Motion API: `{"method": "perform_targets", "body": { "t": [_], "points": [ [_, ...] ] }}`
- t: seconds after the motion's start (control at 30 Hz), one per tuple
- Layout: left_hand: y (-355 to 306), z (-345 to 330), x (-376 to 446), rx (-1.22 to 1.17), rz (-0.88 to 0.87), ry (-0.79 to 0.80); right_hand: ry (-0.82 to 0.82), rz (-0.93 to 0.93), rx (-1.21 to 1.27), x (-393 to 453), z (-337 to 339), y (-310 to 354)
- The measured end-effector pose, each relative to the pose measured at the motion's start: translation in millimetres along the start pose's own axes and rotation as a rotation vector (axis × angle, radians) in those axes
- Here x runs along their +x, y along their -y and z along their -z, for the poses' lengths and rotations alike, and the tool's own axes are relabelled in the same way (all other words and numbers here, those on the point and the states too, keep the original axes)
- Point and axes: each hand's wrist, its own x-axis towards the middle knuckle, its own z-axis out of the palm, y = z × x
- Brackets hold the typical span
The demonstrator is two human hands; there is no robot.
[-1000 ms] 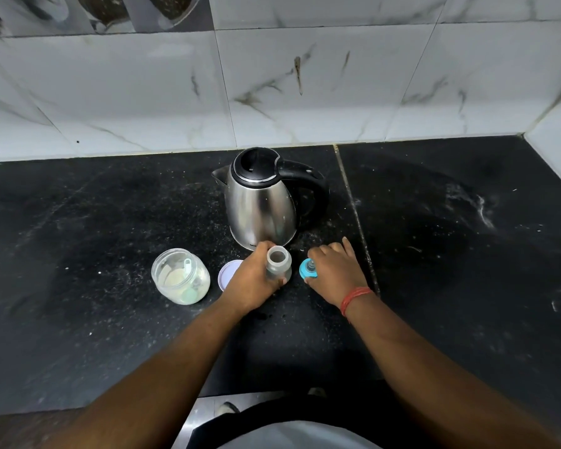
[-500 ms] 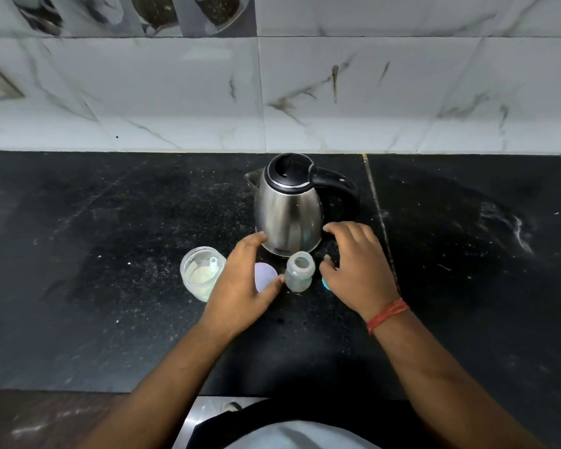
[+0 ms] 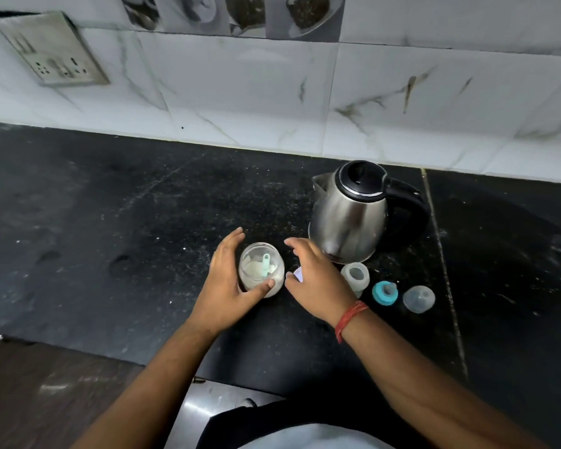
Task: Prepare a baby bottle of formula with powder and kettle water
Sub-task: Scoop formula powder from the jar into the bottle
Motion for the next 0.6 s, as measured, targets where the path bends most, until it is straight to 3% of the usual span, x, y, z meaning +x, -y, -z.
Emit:
{"method": "perform_targets", "body": {
  "t": [0.23,0.47,0.6],
  "points": [
    [32,-7,8,-0.073,0.146,0.174,0.034,-0.068,0.005,8,-23,6],
    [36,-17,13,-0.239,0.030,0.225,0.035,-0.114,0.013,4,-29,7],
    [40,-16,9,-0.176,-0.003,0.168,0.051,-0.118,0.064,2,-27,8]
  ]
}}
